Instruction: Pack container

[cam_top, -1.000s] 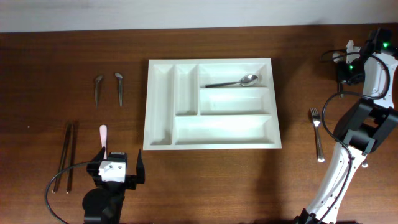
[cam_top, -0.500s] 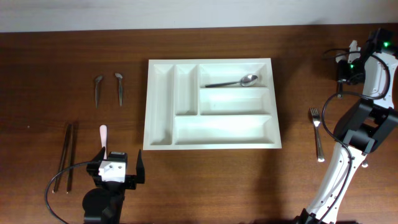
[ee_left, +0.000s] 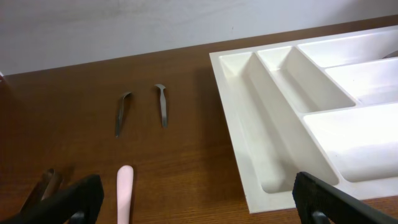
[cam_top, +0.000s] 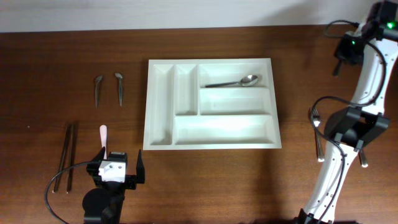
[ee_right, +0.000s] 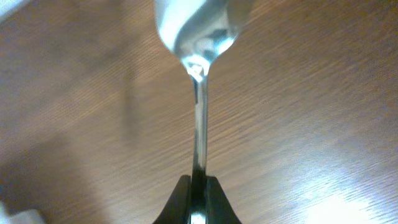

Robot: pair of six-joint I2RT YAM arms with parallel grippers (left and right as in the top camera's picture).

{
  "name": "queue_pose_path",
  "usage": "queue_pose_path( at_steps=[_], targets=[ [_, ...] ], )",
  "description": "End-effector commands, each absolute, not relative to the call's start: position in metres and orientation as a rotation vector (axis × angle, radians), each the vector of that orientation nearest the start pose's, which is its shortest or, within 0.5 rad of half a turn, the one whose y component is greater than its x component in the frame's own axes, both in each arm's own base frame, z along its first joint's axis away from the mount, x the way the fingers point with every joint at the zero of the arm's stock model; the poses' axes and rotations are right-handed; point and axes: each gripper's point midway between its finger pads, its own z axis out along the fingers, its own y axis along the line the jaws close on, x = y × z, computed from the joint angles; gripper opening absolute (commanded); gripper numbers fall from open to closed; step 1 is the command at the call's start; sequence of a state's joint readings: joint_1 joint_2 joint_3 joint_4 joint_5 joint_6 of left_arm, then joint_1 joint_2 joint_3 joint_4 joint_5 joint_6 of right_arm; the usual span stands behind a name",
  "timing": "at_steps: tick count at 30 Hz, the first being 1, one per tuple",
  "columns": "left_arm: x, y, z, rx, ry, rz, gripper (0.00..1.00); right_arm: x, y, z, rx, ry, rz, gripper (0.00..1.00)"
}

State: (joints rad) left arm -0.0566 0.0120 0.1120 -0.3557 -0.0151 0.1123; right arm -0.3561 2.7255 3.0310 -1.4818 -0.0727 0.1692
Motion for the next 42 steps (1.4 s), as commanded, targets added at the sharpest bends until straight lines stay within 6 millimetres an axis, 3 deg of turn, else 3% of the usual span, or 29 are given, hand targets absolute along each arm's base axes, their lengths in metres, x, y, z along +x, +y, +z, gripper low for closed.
queue_pose_path(
  at_steps=[1,13,17,20,28,29,32,35,38,42],
  targets=[
    [0.231,-0.008,0.138,0.143,1.82,0.07,0.99,0.543,-0.154,0.178,0.85,2.515,0.12,0.04],
    [0.231,-0.008,0.138,0.143,1.82,0.069,0.99,0.552,-0.04,0.187,1.01,2.503,0.324,0.04],
    [0.231,-0.008,0.138,0.143,1.82,0.069,0.99,0.554,-0.007,0.187,1.023,2.506,0.362,0.04],
    [0.231,-0.008,0.138,0.143,1.82,0.07,0.99,0.556,0.006,0.188,1.025,2.499,0.36,0.04],
    [0.231,-0.008,0.138,0.143,1.82,0.069,0.99,0.559,-0.009,0.189,1.102,2.444,0.325,0.04],
    [0.231,-0.008,0.138,0.143,1.82,0.069,0.99,0.56,-0.015,0.19,1.112,2.435,0.323,0.09],
    [0.231,-0.008,0.138,0.143,1.82,0.069,0.99,0.559,-0.038,0.19,1.147,2.413,0.306,0.52],
    [0.231,-0.008,0.138,0.143,1.82,0.069,0.99,0.557,-0.066,0.189,1.022,2.452,0.235,0.7],
    [0.231,-0.008,0.138,0.143,1.82,0.069,0.99,0.554,-0.089,0.188,0.739,2.538,0.134,0.9],
    [0.231,-0.008,0.138,0.143,1.82,0.069,0.99,0.55,-0.101,0.177,0.487,2.628,0.051,1.0]
  ],
)
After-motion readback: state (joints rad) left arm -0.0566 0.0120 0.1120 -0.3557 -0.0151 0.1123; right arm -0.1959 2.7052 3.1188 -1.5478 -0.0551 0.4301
